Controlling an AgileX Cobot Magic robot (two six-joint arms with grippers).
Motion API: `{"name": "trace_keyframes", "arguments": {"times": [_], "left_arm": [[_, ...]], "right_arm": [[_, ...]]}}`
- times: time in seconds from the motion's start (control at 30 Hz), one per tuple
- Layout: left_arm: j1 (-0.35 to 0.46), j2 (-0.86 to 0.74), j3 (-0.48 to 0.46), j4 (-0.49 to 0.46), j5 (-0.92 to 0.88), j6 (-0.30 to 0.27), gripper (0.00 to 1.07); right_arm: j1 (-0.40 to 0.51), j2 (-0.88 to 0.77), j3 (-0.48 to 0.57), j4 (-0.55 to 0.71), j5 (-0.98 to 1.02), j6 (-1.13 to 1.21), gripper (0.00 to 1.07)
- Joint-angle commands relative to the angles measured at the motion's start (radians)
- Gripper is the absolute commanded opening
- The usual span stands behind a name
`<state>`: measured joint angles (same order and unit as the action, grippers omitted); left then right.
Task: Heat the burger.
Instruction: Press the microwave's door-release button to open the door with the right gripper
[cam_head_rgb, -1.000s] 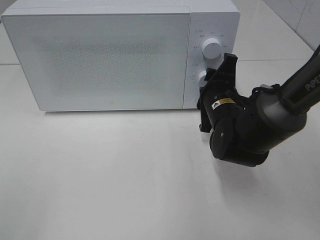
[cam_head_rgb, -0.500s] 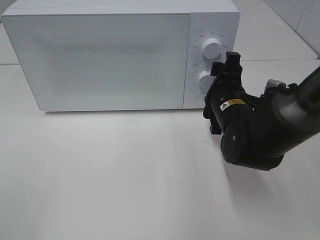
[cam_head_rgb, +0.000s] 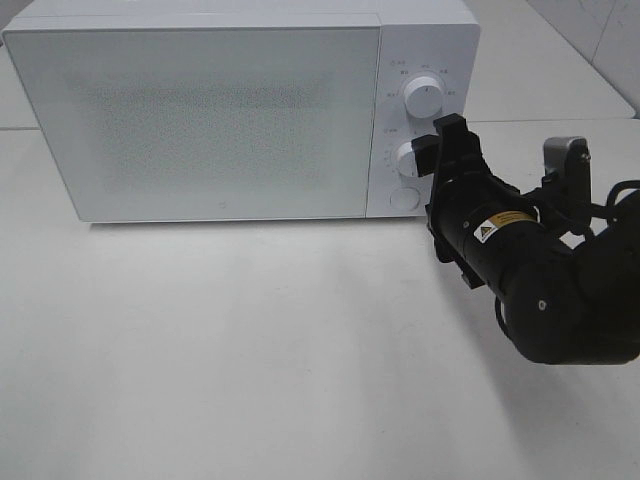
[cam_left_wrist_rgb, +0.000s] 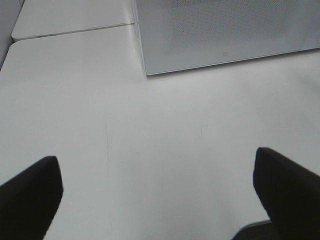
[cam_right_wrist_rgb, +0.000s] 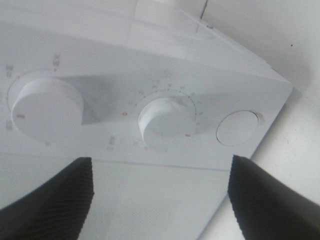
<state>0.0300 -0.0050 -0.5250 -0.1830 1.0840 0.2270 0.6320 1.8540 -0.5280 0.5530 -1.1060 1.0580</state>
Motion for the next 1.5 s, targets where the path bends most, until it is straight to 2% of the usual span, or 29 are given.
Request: {"name": "trace_keyframes", "arguments": {"times": [0.03, 0.17, 0.23, 0.33, 0.37, 0.43, 0.5, 0.53, 0.57, 0.63, 0.67, 0.7, 0.77, 0.8, 1.1, 1.5], "left_arm": [[0.000, -0.019, 0.003, 0.000, -0.003, -0.004, 0.96], [0.000, -0.019, 0.003, 0.000, -0.003, -0.004, 0.96], [0.000, -0.019, 0.003, 0.000, -0.003, -0.004, 0.96], [0.000, -0.019, 0.003, 0.000, -0.003, -0.004, 0.96], [0.000, -0.019, 0.003, 0.000, -0.003, -0.004, 0.96], [0.000, -0.019, 0.003, 0.000, -0.003, -0.004, 0.96], [0.000, -0.019, 0.003, 0.000, -0.003, -0.004, 0.96], [0.000, -0.019, 0.003, 0.000, -0.003, -0.004, 0.96], [0.000, -0.019, 0.003, 0.000, -0.003, -0.004, 0.96], [0.000, -0.019, 0.003, 0.000, -0.003, -0.004, 0.96], [0.000, -0.019, 0.003, 0.000, -0.003, -0.004, 0.96], [0.000, -0.019, 0.003, 0.000, -0.003, -0.004, 0.96], [0.000, -0.019, 0.003, 0.000, -0.003, -0.004, 0.96], [0.000, -0.019, 0.003, -0.001, -0.003, -0.004, 0.96], [0.000, -0.019, 0.003, 0.004, -0.003, -0.004, 0.96], [0.000, -0.019, 0.003, 0.004, -0.003, -0.004, 0.96]], "right_arm": [[-0.004, -0.068, 0.007, -0.066, 0.134, -0.164, 0.75], [-0.004, -0.152, 0.007, -0.096, 0.340, -0.391, 0.75], [-0.007, -0.168, 0.007, -0.096, 0.382, -0.452, 0.75], [-0.048, -0.230, 0.007, -0.096, 0.571, -0.682, 0.75], [-0.048, -0.230, 0.007, -0.096, 0.571, -0.682, 0.75], [-0.087, -0.280, 0.002, -0.096, 0.734, -0.839, 0.75], [-0.099, -0.296, -0.001, -0.096, 0.778, -0.884, 0.75], [-0.126, -0.325, -0.016, -0.096, 0.890, -0.986, 0.75], [-0.126, -0.325, -0.016, -0.096, 0.890, -0.986, 0.75], [-0.162, -0.355, -0.041, -0.099, 1.045, -1.112, 0.75], [-0.162, -0.355, -0.041, -0.099, 1.045, -1.112, 0.75], [-0.179, -0.372, -0.058, -0.104, 1.157, -1.179, 0.75], [-0.179, -0.378, -0.065, -0.105, 1.202, -1.204, 0.75], [-0.179, -0.397, -0.081, -0.130, 1.295, -1.254, 0.75], [-0.179, -0.509, -0.161, -0.313, 1.716, -1.262, 0.74], [-0.179, -0.773, -0.179, -0.331, 1.929, -1.237, 0.74]]}}
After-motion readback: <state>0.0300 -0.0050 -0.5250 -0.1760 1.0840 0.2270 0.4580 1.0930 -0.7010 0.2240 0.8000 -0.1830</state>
